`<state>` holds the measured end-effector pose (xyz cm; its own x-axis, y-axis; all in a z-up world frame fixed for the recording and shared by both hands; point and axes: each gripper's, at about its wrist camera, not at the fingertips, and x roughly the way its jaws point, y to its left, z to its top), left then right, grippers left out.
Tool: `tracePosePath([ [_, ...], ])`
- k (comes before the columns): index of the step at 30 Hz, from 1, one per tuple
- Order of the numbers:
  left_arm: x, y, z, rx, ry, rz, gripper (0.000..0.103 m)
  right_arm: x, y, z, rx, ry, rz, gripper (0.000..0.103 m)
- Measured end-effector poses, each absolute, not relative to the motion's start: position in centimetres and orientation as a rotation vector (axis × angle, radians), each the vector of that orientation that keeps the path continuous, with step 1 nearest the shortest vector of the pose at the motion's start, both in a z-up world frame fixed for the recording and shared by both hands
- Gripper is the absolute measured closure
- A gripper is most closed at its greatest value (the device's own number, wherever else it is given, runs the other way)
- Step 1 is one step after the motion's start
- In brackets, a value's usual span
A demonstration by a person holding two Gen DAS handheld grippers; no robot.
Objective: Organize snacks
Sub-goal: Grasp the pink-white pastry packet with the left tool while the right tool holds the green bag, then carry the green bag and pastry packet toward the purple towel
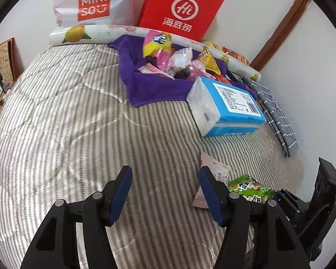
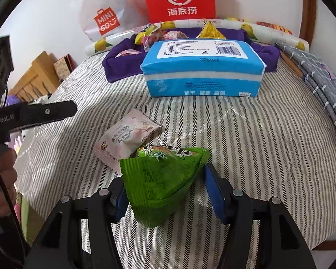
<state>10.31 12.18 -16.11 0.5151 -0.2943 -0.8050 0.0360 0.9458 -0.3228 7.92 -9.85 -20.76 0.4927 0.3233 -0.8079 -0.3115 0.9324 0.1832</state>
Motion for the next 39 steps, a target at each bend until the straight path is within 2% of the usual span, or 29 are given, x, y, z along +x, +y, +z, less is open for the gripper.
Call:
tracePosePath([
  [9,10.4,9.8,-16.4,-0.239,1.029,-0.234,0.043,6.9,-9.7,-20.9,-0.033,0.951,0.403,0.042],
  [16,10.3,8.8,-16.5,-0.21,1.037,-0.247,0.043,6.9,-10.8,-20.5,-0.013,0.925,0.404,0.053],
  [22,10.8,6.7,-17.4,-0.186,1.066,-0.281,0.043,7.9,-14.1,-18.8,0.018,0.855,0.353,0.053],
  [32,10.9,2.5,-18.6,-0.028,1.066,-0.256,0.044,11.8,-20.0,-19.4,0.073,0.823,0.229,0.053],
  [33,10.8,2.2,-18.6,-0.01,1.054,-0.241,0.044,12.1,-20.4,-19.5,0.07,0.818,0.222,0.053],
  [36,10.3,1.5,-18.8,0.08,1.015,-0.181,0.06,12.9,-20.9,-19.4,0.047,0.8,0.199,0.053],
  [39,10.2,1.7,-18.5,0.081,0.998,-0.186,0.065,13.5,-21.0,-19.5,0.024,0.792,0.187,0.053],
])
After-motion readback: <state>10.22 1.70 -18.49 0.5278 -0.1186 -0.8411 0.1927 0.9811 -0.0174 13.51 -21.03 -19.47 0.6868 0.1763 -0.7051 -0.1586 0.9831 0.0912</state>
